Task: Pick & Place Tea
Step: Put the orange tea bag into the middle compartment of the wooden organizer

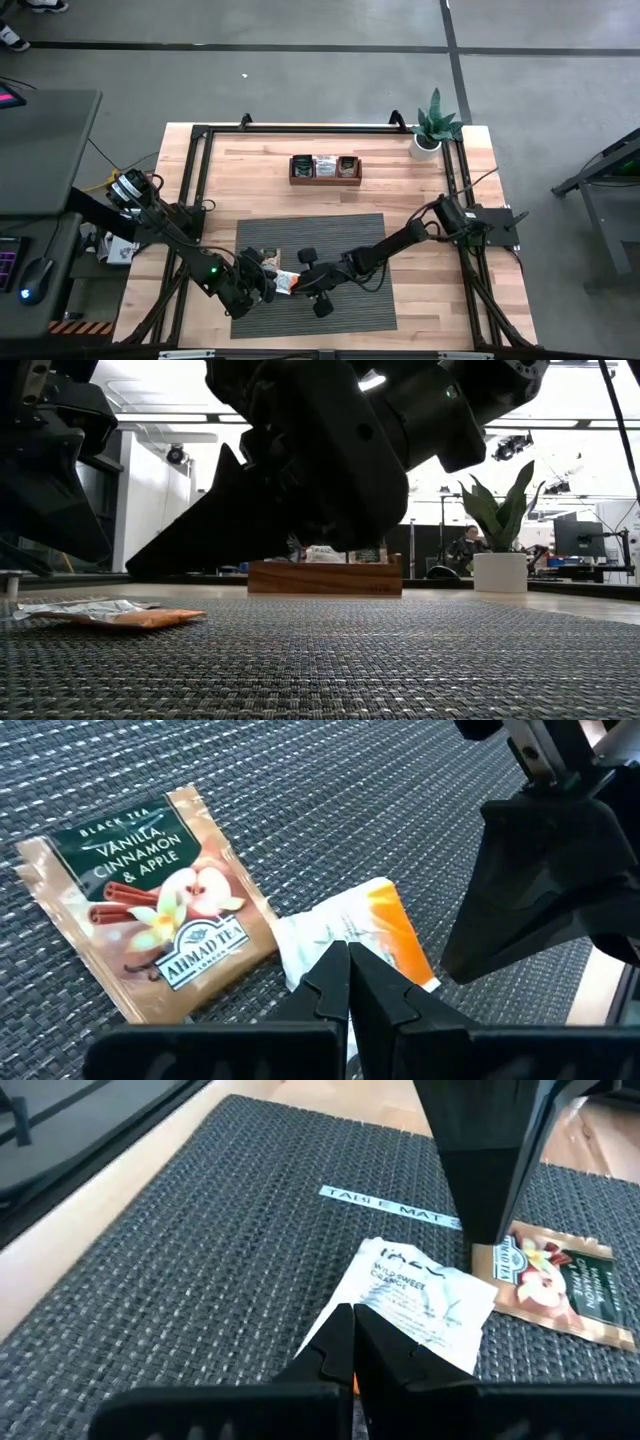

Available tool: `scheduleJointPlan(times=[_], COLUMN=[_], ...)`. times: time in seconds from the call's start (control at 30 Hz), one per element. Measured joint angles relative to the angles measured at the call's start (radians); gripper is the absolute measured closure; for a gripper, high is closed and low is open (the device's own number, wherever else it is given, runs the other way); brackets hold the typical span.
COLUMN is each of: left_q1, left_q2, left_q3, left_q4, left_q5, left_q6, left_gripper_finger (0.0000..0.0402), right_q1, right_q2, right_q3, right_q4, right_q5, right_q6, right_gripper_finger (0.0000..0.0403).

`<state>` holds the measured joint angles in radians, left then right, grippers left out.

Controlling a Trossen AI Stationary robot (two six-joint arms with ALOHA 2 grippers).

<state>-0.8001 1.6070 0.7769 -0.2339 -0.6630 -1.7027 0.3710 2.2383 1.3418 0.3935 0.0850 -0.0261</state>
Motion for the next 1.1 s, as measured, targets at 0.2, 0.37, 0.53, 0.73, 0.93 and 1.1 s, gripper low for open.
scheduleJointPlan(times=[0.2,0.37,0.53,0.73,0.93,1.1], left_q1=[0.0,0.0,0.0,0.0,0.0,0.0], left_q2=[0.0,0.0,0.0,0.0,0.0,0.0], left_q3=[0.0,0.0,0.0,0.0,0.0,0.0], left_q4=[-0.002,-0.002,-0.001,-0.001,0.0,0.0], left_q5=[0.0,0.0,0.0,0.0,0.001,0.006], left_q6=[0.003,0.003,0.003,0.003,0.003,0.003], left_gripper_finger=[0.0401,0.0401,0.0401,0.0401,0.0401,0.0401], right_q1=[-0.003,-0.004,-0.005,-0.005,-0.005,-0.005], right_q2=[0.0,0.0,0.0,0.018,0.057,0.063], right_q3=[0.0,0.0,0.0,0.0,0.0,0.002], right_q4=[-0.005,-0.015,-0.016,-0.007,0.035,0.017], right_q5=[0.011,0.013,0.018,0.021,0.02,0.021], right_q6=[0.002,0.003,0.003,0.006,0.041,0.056], right_gripper_finger=[0.0403,0.0403,0.0403,0.0403,0.0403,0.0403])
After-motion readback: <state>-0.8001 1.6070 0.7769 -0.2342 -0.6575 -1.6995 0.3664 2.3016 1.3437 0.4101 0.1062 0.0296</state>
